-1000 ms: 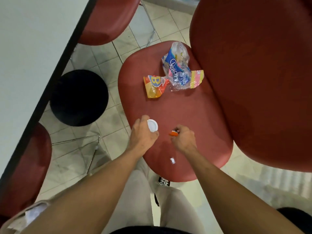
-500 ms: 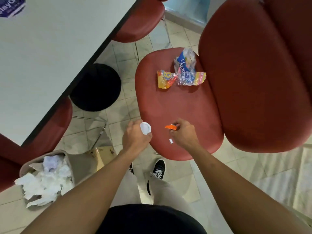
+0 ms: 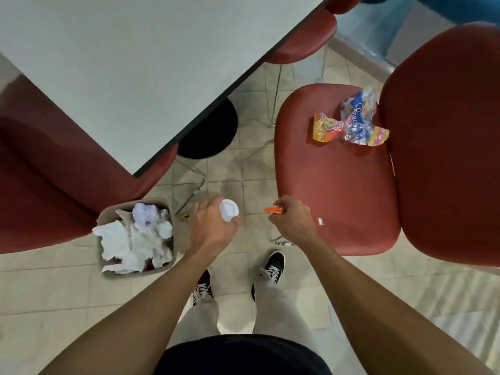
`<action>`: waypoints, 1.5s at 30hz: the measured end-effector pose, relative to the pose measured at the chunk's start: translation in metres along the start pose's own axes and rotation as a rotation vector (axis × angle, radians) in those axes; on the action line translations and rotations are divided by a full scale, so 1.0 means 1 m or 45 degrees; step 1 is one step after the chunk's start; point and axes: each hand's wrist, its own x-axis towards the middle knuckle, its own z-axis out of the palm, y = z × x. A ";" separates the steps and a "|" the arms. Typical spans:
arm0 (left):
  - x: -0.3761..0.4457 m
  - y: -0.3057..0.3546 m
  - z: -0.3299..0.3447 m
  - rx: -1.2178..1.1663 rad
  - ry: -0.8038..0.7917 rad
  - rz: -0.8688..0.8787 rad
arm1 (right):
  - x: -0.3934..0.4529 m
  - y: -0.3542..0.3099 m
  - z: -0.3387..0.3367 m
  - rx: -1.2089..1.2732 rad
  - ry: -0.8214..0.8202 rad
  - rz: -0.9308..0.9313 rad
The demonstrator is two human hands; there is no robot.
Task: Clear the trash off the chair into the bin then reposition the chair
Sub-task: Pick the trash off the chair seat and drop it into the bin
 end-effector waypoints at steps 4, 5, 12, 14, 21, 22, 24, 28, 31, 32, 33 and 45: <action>-0.010 -0.065 -0.030 0.009 0.035 -0.037 | -0.018 -0.027 0.060 -0.033 -0.097 -0.038; -0.013 -0.080 -0.039 0.005 0.048 -0.056 | -0.023 -0.034 0.076 -0.040 -0.138 -0.045; -0.028 -0.175 -0.089 -0.031 0.184 -0.190 | -0.052 -0.087 0.173 -0.108 -0.290 -0.132; -0.027 -0.194 -0.097 -0.062 0.182 -0.230 | -0.059 -0.100 0.194 -0.116 -0.318 -0.158; -0.020 -0.239 -0.100 -0.089 0.087 -0.266 | -0.072 -0.118 0.247 -0.232 -0.405 -0.197; -0.019 -0.242 -0.099 -0.113 0.072 -0.273 | -0.072 -0.118 0.252 -0.230 -0.397 -0.198; -0.017 -0.246 -0.096 -0.158 0.046 -0.268 | -0.073 -0.117 0.257 -0.224 -0.389 -0.183; -0.014 -0.251 -0.088 -0.220 0.021 -0.214 | -0.069 -0.112 0.255 -0.226 -0.389 -0.153; -0.016 -0.250 -0.084 -0.185 -0.005 -0.192 | -0.066 -0.106 0.245 -0.258 -0.414 -0.163; -0.017 -0.251 -0.082 -0.172 -0.016 -0.186 | -0.066 -0.104 0.243 -0.247 -0.413 -0.151; -0.016 -0.249 -0.080 -0.142 -0.035 -0.179 | -0.063 -0.100 0.237 -0.222 -0.401 -0.139; -0.033 -0.243 -0.064 -0.080 0.092 -0.246 | -0.051 -0.013 0.216 -0.200 -0.552 0.117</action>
